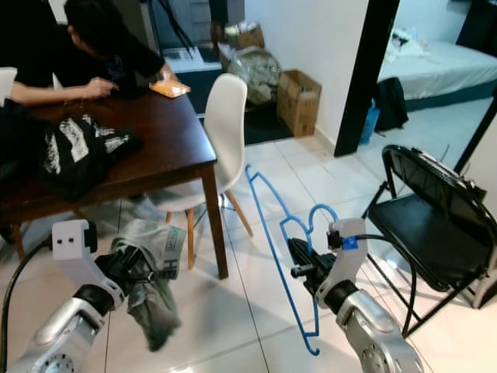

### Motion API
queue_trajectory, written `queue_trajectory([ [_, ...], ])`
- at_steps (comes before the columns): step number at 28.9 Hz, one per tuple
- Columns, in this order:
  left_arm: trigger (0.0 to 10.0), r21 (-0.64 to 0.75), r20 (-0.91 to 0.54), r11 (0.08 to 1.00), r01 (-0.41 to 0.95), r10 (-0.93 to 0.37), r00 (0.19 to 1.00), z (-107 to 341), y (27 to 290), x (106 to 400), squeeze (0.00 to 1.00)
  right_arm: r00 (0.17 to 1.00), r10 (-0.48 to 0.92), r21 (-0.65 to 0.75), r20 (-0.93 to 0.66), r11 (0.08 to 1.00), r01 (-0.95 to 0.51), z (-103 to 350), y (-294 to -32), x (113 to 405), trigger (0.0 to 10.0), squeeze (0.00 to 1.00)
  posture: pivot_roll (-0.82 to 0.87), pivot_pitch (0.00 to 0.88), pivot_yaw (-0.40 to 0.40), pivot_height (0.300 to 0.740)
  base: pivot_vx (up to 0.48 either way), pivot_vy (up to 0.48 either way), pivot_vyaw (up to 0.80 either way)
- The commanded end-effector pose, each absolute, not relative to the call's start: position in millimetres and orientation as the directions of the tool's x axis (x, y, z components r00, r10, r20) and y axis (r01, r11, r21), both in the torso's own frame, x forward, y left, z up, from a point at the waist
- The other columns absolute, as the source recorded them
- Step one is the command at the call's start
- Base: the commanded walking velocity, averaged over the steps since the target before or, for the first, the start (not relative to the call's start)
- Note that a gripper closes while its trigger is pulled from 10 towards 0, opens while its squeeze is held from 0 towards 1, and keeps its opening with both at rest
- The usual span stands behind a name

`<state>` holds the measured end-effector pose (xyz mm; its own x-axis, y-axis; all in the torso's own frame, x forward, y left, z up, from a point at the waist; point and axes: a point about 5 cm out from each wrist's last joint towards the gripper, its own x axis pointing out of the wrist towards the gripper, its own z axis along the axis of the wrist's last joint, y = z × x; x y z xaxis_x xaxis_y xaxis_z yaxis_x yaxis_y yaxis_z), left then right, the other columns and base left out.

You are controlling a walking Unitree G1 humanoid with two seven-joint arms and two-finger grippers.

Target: Hang hanger

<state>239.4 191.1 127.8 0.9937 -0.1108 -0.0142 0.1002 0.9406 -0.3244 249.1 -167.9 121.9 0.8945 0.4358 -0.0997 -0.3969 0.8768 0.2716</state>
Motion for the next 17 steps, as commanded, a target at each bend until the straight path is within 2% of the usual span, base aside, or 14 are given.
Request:
queue_trajectory([
  [1,10.0,-0.328,-0.022,0.940,0.096,-0.109,0.994,126,193,239,0.00,0.897,0.435,0.274,-0.084,0.875,-0.399,125,-169,250,10.0,0.00,0.00,0.007,0.019,0.740,0.480,0.000,0.00],
  [11,10.0,-0.303,-0.001,0.948,0.097,-0.102,0.995,131,196,241,0.00,0.896,0.435,0.265,-0.092,0.878,-0.399,123,-168,249,10.0,0.00,0.00,0.000,0.026,0.740,0.480,0.000,0.00],
  [16,10.0,-0.243,0.068,0.965,0.097,-0.083,0.994,151,205,252,0.00,0.899,0.429,0.271,-0.090,0.879,-0.392,123,-168,249,10.0,0.00,0.00,0.000,0.031,0.740,0.480,0.000,0.80],
  [17,10.0,-0.227,0.104,0.967,0.114,-0.092,0.990,162,205,257,0.00,0.901,0.426,0.276,-0.085,0.879,-0.390,123,-169,249,10.0,0.00,0.00,0.000,0.035,0.740,0.480,0.000,0.00],
])
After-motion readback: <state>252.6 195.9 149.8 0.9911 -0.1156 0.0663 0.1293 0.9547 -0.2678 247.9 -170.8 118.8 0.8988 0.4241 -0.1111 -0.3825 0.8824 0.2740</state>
